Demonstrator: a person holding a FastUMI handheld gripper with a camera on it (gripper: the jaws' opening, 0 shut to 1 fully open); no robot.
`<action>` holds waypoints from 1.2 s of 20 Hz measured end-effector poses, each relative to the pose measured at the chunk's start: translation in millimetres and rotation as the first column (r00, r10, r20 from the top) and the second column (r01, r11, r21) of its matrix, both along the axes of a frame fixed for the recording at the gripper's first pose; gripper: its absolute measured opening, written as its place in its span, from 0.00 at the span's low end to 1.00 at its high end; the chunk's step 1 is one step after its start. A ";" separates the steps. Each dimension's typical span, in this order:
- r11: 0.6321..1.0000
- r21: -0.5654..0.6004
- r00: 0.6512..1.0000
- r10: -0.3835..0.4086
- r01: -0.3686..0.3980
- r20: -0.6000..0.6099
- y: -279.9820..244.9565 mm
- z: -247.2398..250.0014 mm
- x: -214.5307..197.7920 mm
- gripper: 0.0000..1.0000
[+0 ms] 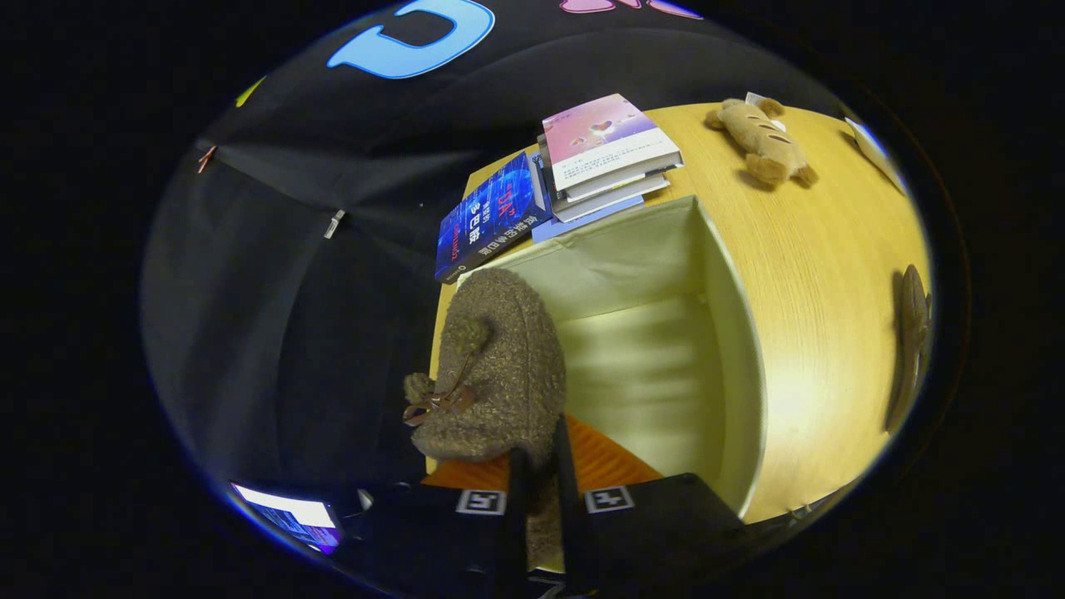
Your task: Open the storage box then place both shoes into the box .Put the left shoe in first, then the right shoe, with the right side of both shoes facing outward in a uniform manner.
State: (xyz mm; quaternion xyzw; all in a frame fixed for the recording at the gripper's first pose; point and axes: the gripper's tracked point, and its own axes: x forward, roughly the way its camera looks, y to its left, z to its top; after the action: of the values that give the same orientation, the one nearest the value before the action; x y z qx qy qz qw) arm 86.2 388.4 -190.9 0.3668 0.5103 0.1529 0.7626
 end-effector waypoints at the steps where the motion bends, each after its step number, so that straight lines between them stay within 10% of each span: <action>1: 0.999 0.030 1.000 0.016 -0.015 -0.002 5.7 4.2 -1.9 0.47; 3: 0.998 0.050 1.000 0.029 -0.030 0.012 6.6 12.1 -2.3 1.00; 15: 0.999 0.032 0.993 0.011 -0.014 0.115 -46.8 39.1 -12.8 0.99; 24: 0.996 -0.058 0.986 -0.053 0.062 0.156 -190.9 36.4 -40.9 0.98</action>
State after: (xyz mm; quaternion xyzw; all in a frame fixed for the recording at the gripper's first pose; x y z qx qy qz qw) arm 45.3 197.5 -154.5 0.3445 0.4437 0.1427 0.8149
